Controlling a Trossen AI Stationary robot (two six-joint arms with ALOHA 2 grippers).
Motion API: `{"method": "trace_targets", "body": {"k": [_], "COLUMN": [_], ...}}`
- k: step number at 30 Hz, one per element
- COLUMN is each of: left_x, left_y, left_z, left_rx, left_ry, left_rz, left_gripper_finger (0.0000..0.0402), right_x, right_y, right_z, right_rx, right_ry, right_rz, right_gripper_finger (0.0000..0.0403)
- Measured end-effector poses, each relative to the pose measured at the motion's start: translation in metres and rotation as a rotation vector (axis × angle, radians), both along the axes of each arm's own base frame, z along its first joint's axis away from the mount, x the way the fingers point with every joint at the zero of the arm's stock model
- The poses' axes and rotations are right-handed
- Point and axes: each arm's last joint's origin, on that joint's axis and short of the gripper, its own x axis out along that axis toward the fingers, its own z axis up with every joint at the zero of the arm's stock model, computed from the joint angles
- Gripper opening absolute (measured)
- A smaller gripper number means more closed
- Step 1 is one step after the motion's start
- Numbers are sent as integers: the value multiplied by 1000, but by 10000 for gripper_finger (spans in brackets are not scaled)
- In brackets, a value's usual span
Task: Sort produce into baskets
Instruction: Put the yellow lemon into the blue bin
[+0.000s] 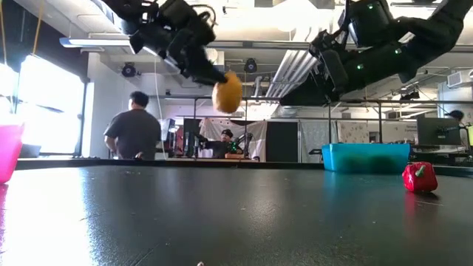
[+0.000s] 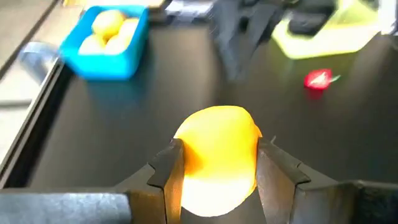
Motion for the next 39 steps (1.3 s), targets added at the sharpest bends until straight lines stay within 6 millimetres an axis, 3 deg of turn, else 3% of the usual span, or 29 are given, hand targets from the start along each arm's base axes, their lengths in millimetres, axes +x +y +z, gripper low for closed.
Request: {"method": "trace_targets", "body": {"k": [5,14,19,27,32,39], "left_x": [15,28,30,32,35,38], "left_y": [-14,-34,-36,-41,-49,-50], "left_z": [4,15,17,21,23,21], "left_rx": [-18,-20,-39,-62,-77,-93], "left_ry": [-107,-240,-257,-301,-318,-327], "left_rz": [-71,-124,-114,-113,-132,-131], "left_gripper_finger": [134,134,134,134,134,134], "right_x": [1,5,6,8,18,33], "right_y": [3,11,19,23,23,24], "right_z": [4,17,24,31,41,41], "right_rx": [8,-8,-8,2,5,-18], "right_ry": [-45,-185,-259,-306,-307,-237], "right_rz": [-17,-1,28,73,77,97], "right_gripper_finger": [76,251,307,323,323,307]}}
